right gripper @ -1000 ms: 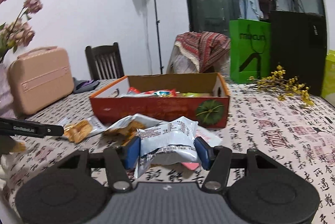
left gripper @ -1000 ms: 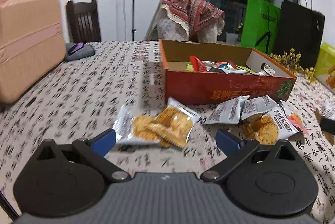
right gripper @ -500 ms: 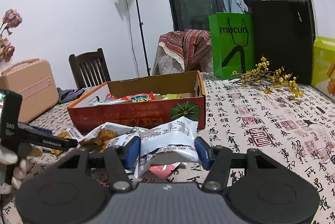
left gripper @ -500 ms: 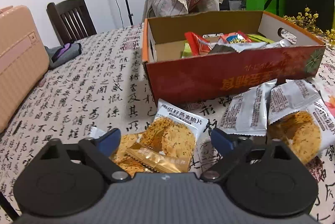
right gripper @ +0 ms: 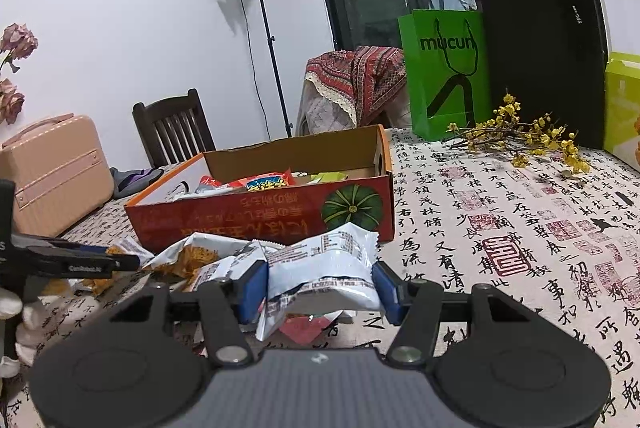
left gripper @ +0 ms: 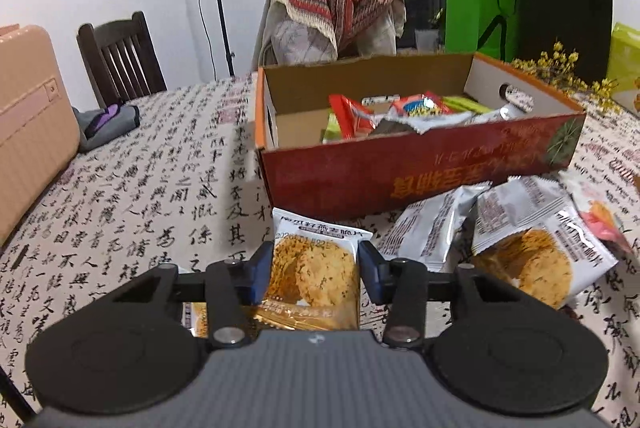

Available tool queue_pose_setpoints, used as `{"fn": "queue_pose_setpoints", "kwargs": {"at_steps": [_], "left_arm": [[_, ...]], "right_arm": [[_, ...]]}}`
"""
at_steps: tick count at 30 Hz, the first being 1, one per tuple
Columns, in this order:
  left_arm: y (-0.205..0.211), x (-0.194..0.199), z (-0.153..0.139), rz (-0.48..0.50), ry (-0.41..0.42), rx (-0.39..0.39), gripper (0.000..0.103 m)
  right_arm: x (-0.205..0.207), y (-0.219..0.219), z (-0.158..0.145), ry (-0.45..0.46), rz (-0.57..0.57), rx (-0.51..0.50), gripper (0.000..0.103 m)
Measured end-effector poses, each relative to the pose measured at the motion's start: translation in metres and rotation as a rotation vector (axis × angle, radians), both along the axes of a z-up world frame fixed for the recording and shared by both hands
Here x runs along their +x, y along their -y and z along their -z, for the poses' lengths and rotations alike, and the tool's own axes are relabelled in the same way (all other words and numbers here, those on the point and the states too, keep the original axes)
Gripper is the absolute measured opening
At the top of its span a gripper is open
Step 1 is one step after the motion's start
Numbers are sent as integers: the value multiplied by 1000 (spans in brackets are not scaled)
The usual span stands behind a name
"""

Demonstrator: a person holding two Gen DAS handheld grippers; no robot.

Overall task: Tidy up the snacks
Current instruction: 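Carry both held packets over the orange box, then release both packets into the box by opening both tools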

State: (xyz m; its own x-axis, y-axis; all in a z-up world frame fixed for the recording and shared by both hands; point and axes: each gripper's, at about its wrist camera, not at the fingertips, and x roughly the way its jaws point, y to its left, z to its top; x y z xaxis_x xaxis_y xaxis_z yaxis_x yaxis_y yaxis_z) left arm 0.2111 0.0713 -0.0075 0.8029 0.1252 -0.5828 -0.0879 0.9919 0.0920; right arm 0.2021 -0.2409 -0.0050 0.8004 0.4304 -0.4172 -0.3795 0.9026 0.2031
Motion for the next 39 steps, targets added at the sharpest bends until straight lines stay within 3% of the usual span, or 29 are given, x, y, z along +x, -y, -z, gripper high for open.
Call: {"fn": "queue_pose_setpoints", "kwargs": {"at_steps": [12,26,34,39], "left_arm": [[1,-21,-44,6,147,-63,46],[21,12,-91,-1,279,-153,46],[21,58,-88,-66,286,-199,46],[11,83,-76,-122,282,-207,46]], "right_arm": [[6,-5,-21,50,-16,-9,56],[57,-38,-75,130,-45,-4,56],[105,-65,-87,116,-33,-1,56],[141,-75,-72,88,-6,-3,56]]}}
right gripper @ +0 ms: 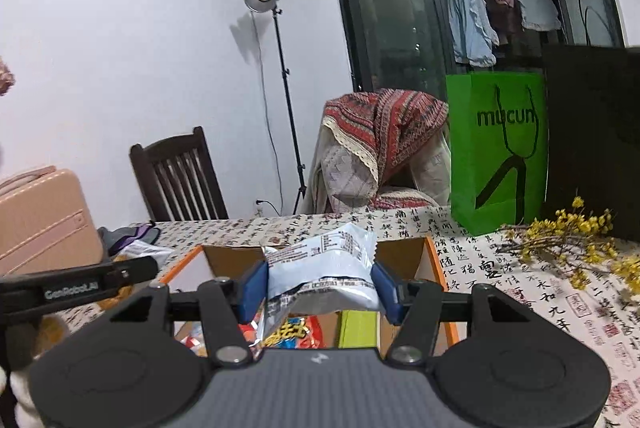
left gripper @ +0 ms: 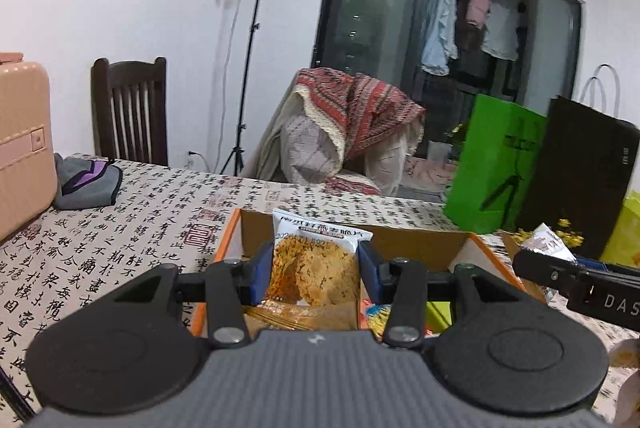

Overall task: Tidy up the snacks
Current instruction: 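Release both packets into the box by opening both tools, then move both open tools back to the remaining packets on the table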

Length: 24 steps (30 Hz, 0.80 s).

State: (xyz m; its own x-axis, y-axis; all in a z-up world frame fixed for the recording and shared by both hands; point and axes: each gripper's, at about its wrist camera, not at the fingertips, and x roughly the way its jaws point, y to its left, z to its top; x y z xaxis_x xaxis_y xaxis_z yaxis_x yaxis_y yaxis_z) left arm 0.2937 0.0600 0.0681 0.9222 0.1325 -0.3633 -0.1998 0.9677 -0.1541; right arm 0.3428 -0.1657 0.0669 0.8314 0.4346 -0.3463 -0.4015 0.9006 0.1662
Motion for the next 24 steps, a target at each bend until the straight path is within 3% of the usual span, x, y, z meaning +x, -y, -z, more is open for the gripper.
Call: {"fn": "queue_pose_setpoints", "kwargs": {"at_steps": [6,14,15,16,17,19,21,24], "left_arm": [[-10,15,23,-16,-10,18,46],[-15,13,34,-9,1,5,49],[-14,11,34,-8,9,5,56],[-13,9,34,-5,18,3,71],[-13,7,34,-3,33,-2,79],[-13,3,32,-10,51,-7,103],[-13,-1,30,-19,68,-17,103],[-14,1,30,-14,48,-27,103]], "right_arm": [[24,11,34,-52,-13,40,56],[28,16,45,-101,-22,66,61],[28,15,46,-102,-23,66,69],[28,15,47,-101,-24,67,76],[27,15,46,-103,-24,69,79],[26,16,46,-102,-20,68,94],[25,16,47,-98,-13,70,103],[25,18,46,-95,-4,68,103]]}}
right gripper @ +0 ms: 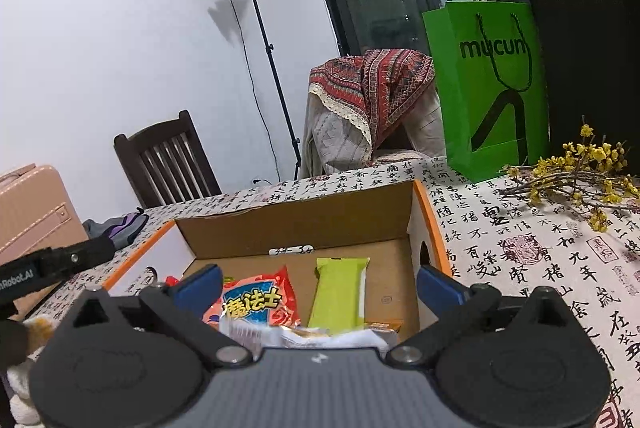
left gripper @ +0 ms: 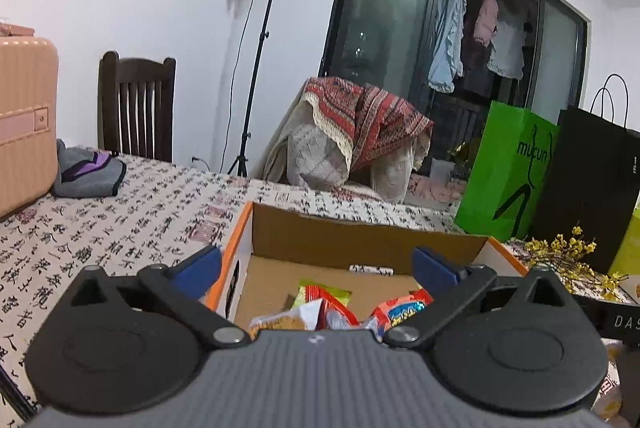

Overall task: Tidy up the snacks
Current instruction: 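Move both open tools back to the remaining packets on the table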

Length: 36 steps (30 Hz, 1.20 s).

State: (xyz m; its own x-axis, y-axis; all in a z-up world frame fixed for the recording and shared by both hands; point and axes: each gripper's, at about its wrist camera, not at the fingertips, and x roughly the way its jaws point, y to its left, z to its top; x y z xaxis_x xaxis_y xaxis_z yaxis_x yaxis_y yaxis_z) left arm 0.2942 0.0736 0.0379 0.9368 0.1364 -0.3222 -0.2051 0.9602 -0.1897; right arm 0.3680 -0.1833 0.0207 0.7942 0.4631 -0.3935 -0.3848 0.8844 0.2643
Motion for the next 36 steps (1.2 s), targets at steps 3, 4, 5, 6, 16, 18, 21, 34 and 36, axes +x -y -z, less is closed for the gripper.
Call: {"fn": "queue_pose_setpoints", "kwargs": {"at_steps": [3,4,5,6,16,18,21,34,36], "left_arm": [[2,1,1,-2,-13,7,103],[2,1,1,-3,-15,8,103],[2,1,1,-5,-16,10,103],[2,1,1,-7,-17,9,103],[5,-8,-16,-18,-40,-28,103],[6,-11,-19,-15,-53,-32,103],[8,-19,-23,-14,-59,-27,103],[11,-70,-16,1,-116,15,103],[10,-78,-13,4,-125,15,103]], "right_arm": [[0,1,0,3,7,1,103],[-1,2,-1,5,9,2,103],[-1,2,-1,7,12,2,103],[-1,2,-1,9,14,2,103],[-17,6,-25,22,23,-3,103],[-24,9,-30,26,26,-9,103],[-38,13,-35,45,41,-33,103],[-84,24,-22,-35,42,-107,103],[-89,22,-16,-61,43,-124,103]]}}
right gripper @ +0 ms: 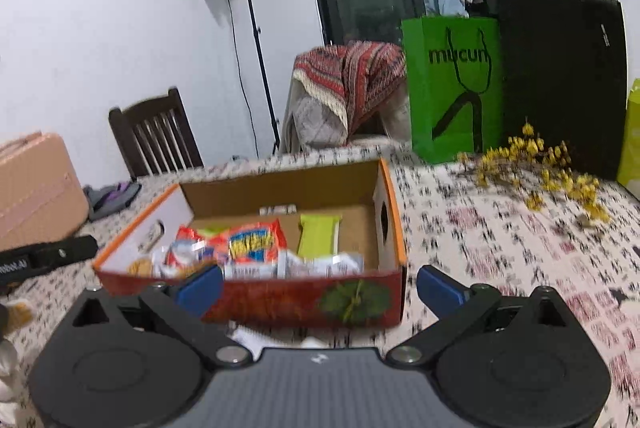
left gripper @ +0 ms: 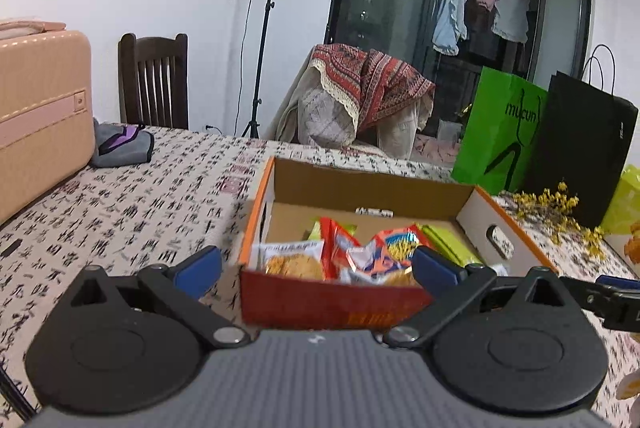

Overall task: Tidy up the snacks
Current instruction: 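Move both open tools back to the remaining packets on the table, then grasp the white-and-pink fish tofu packet with the right tool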

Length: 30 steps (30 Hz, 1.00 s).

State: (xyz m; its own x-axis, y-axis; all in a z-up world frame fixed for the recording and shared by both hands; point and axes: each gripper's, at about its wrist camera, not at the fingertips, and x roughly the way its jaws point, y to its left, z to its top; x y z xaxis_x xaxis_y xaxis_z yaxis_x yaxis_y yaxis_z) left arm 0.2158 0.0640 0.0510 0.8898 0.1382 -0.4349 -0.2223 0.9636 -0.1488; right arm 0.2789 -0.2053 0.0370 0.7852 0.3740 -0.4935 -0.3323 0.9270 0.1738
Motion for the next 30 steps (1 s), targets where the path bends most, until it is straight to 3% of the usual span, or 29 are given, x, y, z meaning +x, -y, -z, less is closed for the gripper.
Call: {"fn": "queue_pose_setpoints", "kwargs": {"at_steps": [9,15,20,27,30], "left_arm": [[-18,-34,20,-8,-56,1,103],[-32,-51,41,-14,-83,-5,103],[-44,-53,56,-28,-89,-41,103],[-53,-50,66,-15,-100,-91,103],[-59,-50,69,-17,-106,-133,103]], "right_arm": [[-14,-6,27,-112,22,-36,102],[-12,-12,35,-176,61,-18,90],[-1,-19,44,-227,105,-6,86],[3,-22,56,-236,142,15,83],[-1,-21,56,-214,142,22,72]]}}
